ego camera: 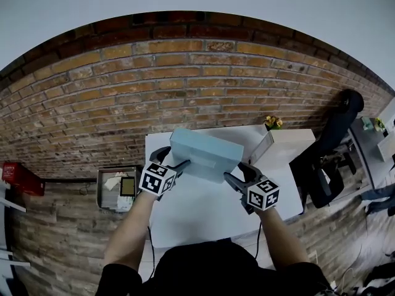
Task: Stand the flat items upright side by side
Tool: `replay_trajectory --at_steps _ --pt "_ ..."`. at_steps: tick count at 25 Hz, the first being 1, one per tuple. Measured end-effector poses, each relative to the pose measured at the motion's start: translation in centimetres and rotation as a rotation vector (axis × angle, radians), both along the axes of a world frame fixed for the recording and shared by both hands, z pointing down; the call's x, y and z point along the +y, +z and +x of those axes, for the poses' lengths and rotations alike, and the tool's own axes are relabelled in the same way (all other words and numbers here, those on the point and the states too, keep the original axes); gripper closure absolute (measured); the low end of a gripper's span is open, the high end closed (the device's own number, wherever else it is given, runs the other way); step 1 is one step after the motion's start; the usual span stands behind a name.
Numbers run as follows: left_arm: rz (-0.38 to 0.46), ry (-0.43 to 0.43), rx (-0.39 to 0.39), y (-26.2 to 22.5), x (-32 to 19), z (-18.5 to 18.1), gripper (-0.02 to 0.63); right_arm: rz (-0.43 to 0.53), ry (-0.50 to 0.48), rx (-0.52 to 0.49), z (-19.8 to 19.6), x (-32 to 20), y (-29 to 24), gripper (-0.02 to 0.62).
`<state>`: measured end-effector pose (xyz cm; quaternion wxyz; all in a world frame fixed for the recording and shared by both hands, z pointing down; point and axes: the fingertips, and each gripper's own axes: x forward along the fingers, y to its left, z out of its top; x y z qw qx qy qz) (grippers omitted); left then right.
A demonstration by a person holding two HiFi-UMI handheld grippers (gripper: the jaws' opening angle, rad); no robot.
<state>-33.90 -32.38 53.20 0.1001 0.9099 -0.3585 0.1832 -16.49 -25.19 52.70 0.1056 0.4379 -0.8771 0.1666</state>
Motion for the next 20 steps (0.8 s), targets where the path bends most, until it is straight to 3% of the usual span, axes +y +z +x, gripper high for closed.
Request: replay_trajectory --at_steps 6,14,20 --pt "-0.015 -0.104 -0.001 -0.2 0.8 -0.1 0.233 0.002 -0.12 -0.027 -0.3 0.0 0.0 0.285" --pt "-0.003 -0.27 0.001 -0.5 3.8 1.1 0.233 0.02 -0.189 -0.062 1.2 0.7 -0.6 0.284" --pt "0.058 -0.354 0.052 -2.5 6.0 7.3 0.231 0.031 -0.218 -0.055 5.6 1.8 -0.1 0.285"
